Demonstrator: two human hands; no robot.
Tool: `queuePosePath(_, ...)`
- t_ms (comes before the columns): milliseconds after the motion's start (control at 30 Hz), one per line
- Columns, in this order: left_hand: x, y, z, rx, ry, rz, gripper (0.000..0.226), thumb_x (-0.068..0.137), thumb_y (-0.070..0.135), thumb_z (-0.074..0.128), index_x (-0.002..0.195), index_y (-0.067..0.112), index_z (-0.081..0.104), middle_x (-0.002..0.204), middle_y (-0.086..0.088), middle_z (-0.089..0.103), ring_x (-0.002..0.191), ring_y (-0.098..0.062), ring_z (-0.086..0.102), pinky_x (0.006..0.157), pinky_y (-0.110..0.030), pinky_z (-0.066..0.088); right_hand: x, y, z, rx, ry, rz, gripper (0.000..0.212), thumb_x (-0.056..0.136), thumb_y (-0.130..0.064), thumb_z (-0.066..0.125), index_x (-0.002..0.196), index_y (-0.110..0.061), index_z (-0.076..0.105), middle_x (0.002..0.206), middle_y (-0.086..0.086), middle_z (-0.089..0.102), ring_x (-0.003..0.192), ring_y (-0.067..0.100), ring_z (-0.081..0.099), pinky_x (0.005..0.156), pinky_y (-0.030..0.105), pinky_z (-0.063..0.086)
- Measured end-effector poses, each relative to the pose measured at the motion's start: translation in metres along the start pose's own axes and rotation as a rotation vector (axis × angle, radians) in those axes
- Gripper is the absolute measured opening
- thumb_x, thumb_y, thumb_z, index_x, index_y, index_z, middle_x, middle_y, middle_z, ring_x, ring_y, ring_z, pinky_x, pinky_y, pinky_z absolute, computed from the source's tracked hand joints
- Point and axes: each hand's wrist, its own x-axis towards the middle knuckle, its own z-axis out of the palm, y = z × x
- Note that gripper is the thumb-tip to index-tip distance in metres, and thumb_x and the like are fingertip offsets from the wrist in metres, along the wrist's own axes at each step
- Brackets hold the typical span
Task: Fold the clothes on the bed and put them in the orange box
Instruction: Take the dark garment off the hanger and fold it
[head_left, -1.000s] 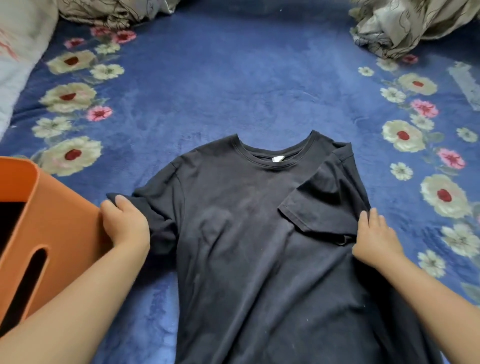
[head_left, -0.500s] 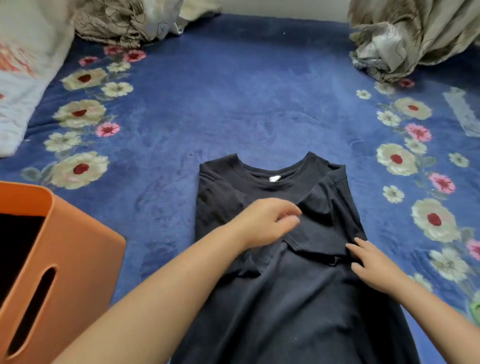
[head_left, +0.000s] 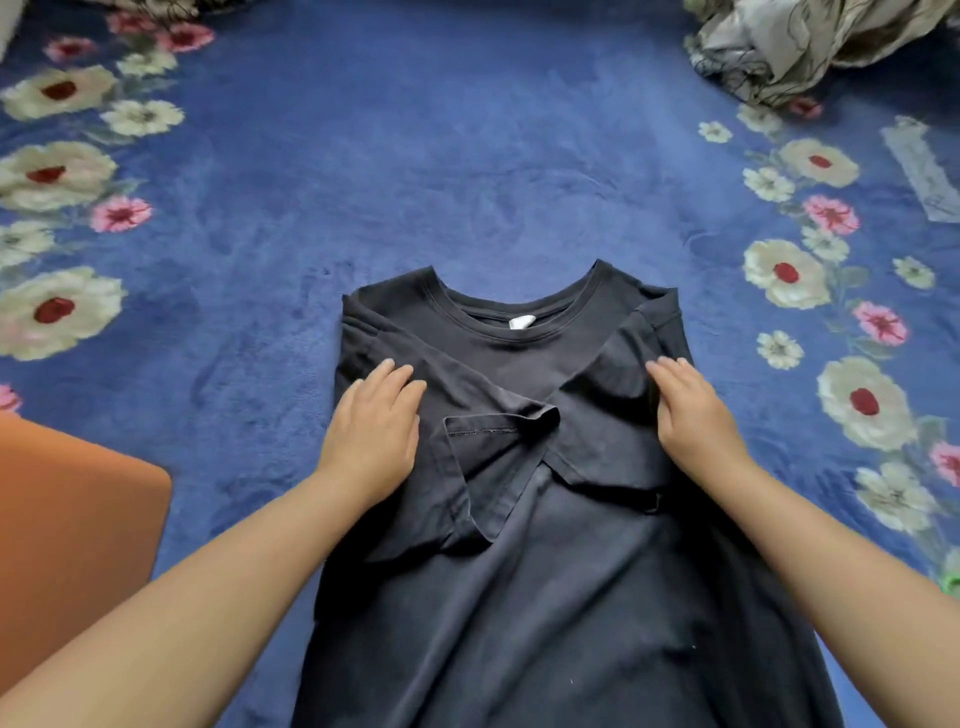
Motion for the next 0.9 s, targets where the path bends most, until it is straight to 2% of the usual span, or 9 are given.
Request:
queuePosePath(67,0.031,-0.006,-0.001,0.072,-0.076,-0.017,0.045,0.095,0.015,0.035,0.14,0.008,0.037,0.15,-0.007,0.03,0.142,-0.024,0.019,0.112,-0.039,0.019,0.027,-0.003,-0.004,0.02,0.003,0.006,0.053,0.086,0.014,0.035,0.137,-0.002,0.041,0.147,0.013,0.036,0.14,0.026,0.026,0.112,0.029,0.018)
queuePosePath(133,0.059,-0.012,-0.004,0.207,-0.149,-0.005,0.046,0.099,0.023,0.031,0.144,0.014,0.027,0.153,-0.002,0.022,0.144,-0.019,0.009,0.115,-0.038,0.007,0.056,-0.005,-0.008,-0.022,-0.036,-0.005,0.063,0.083,0.015,0.033,0.142,-0.009,0.036,0.151,0.006,0.029,0.143,0.023,0.018,0.113,0.03,0.015)
queuePosePath(233,0.09,-0.024,-0.01,0.378,-0.242,0.048,0.043,0.099,0.042,0.027,0.127,0.017,0.046,0.134,-0.003,0.048,0.131,-0.022,0.037,0.113,-0.04,0.014,0.09,-0.004,-0.009,-0.3,-0.234,-0.066,0.064,0.086,0.004,0.037,0.145,-0.021,0.03,0.153,-0.003,0.023,0.144,0.021,0.01,0.114,0.041,0.013)
queuePosePath(300,0.1,-0.033,-0.013,0.494,-0.271,0.127,0.045,0.098,0.047,0.024,0.112,0.019,0.056,0.12,0.0,0.059,0.116,-0.021,0.051,0.101,-0.033,0.03,0.102,-0.002,-0.009,-0.544,-0.323,-0.083,0.049,0.091,-0.008,0.038,0.138,-0.019,0.04,0.145,0.002,0.037,0.139,0.023,0.019,0.113,0.045,0.011)
queuePosePath(467,0.097,-0.06,-0.025,0.6,-0.279,0.057,0.045,0.099,0.048,0.02,0.102,0.023,0.057,0.113,0.004,0.063,0.108,-0.017,0.057,0.082,-0.026,0.036,0.115,0.016,-0.023,-0.816,-0.232,-0.001,0.026,0.089,-0.017,0.045,0.11,-0.013,0.061,0.116,0.008,0.057,0.119,0.028,0.038,0.108,0.039,0.02)
queuePosePath(633,0.079,-0.076,0.001,0.34,0.111,-0.047,0.018,0.086,0.018,0.059,0.079,0.003,0.062,0.083,-0.018,0.062,0.082,-0.035,0.057,0.079,-0.047,0.041,0.101,0.023,-0.003,-0.499,-0.046,0.119,0.035,0.082,-0.006,0.043,0.115,0.0,0.054,0.12,0.022,0.049,0.12,0.037,0.038,0.109,0.05,0.021)
queuePosePath(700,0.068,-0.061,0.006,0.181,0.314,0.001,0.023,0.078,0.021,0.05,0.077,0.001,0.061,0.079,-0.019,0.059,0.078,-0.033,0.049,0.069,-0.045,0.044,0.079,0.019,0.011,-0.313,0.143,0.001,0.047,0.079,-0.014,0.035,0.115,0.006,0.056,0.12,0.029,0.052,0.119,0.045,0.044,0.101,0.061,0.03)
queuePosePath(800,0.047,-0.021,0.003,-0.074,0.072,-0.006,0.043,0.087,0.046,0.043,0.088,0.007,0.059,0.075,-0.009,0.06,0.075,-0.032,0.058,0.06,-0.036,0.046,0.031,0.008,0.03,-0.196,0.184,-0.234,0.059,0.082,-0.035,0.039,0.122,0.006,0.054,0.131,0.029,0.049,0.126,0.045,0.039,0.097,0.064,0.03)
queuePosePath(900,0.032,-0.004,0.009,-0.125,-0.197,-0.158,0.057,0.081,0.058,0.054,0.119,0.018,0.044,0.098,-0.002,0.062,0.096,-0.027,0.06,0.075,-0.033,0.045,-0.012,0.004,0.045,-0.254,0.113,-0.436,0.078,0.076,-0.056,0.042,0.131,-0.001,0.041,0.14,0.024,0.041,0.131,0.033,0.026,0.107,0.053,0.023)
